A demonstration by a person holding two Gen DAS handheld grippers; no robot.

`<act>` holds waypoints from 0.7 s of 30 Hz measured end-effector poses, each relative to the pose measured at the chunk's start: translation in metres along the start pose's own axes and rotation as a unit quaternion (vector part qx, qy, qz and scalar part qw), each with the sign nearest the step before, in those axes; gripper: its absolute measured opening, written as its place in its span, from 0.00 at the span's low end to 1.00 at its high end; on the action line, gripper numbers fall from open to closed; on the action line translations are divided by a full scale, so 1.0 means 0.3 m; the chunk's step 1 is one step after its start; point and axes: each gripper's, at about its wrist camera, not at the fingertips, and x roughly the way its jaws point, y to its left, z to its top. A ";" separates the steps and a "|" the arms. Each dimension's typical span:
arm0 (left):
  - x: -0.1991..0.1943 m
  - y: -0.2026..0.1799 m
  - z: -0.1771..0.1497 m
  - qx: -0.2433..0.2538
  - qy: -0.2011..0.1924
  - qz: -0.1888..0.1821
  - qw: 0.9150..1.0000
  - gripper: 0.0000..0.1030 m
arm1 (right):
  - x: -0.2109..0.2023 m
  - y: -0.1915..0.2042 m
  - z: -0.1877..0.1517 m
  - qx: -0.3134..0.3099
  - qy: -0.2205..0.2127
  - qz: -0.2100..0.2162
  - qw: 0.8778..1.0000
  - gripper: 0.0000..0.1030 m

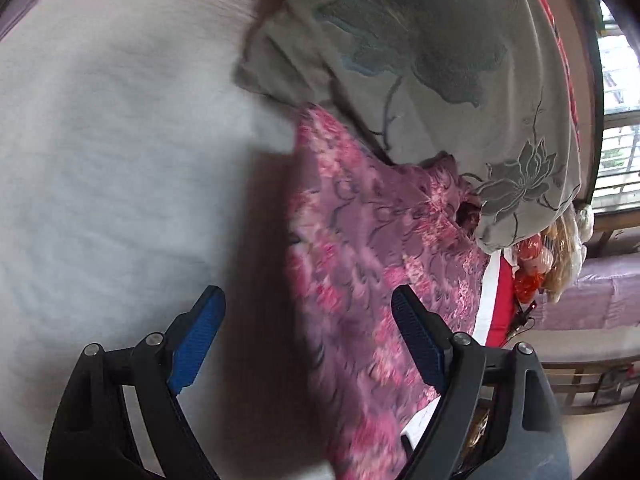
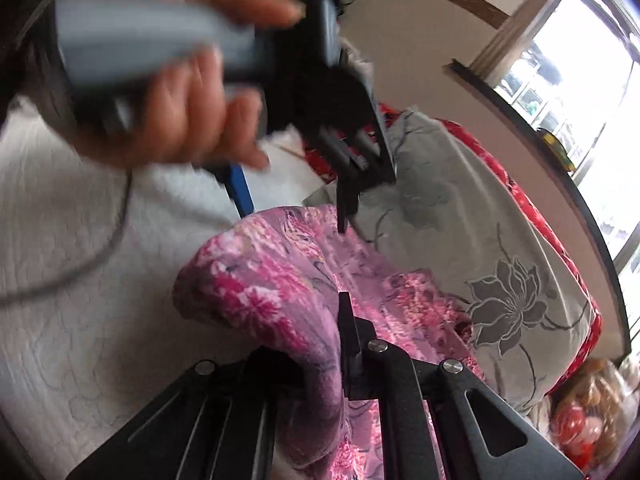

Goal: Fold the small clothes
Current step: 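Grasp the shirt end with the left gripper while the right gripper grasps beside it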

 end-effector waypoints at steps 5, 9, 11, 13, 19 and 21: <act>0.039 -0.118 0.022 0.024 -0.011 0.024 0.999 0.29 | -0.026 -0.040 -0.004 0.020 -0.006 0.007 1.000 0.07; 0.012 -0.183 0.017 0.040 -0.029 0.045 0.998 0.07 | -0.035 -0.047 -0.012 0.041 -0.010 0.010 0.999 0.07; -0.009 -0.230 0.003 0.052 -0.040 0.048 0.997 0.06 | -0.027 -0.080 -0.020 0.075 -0.013 0.015 0.997 0.07; -0.037 -0.273 -0.007 0.063 -0.049 0.047 0.996 0.06 | -0.028 -0.095 -0.024 0.089 -0.015 0.017 0.996 0.07; -0.083 -0.442 -0.051 0.090 -0.064 0.047 0.993 0.06 | -0.058 -0.179 -0.055 0.158 -0.019 0.018 0.987 0.07; -0.081 -0.486 -0.069 0.101 -0.067 0.055 0.991 0.06 | -0.077 -0.222 -0.076 0.184 -0.019 0.018 0.983 0.07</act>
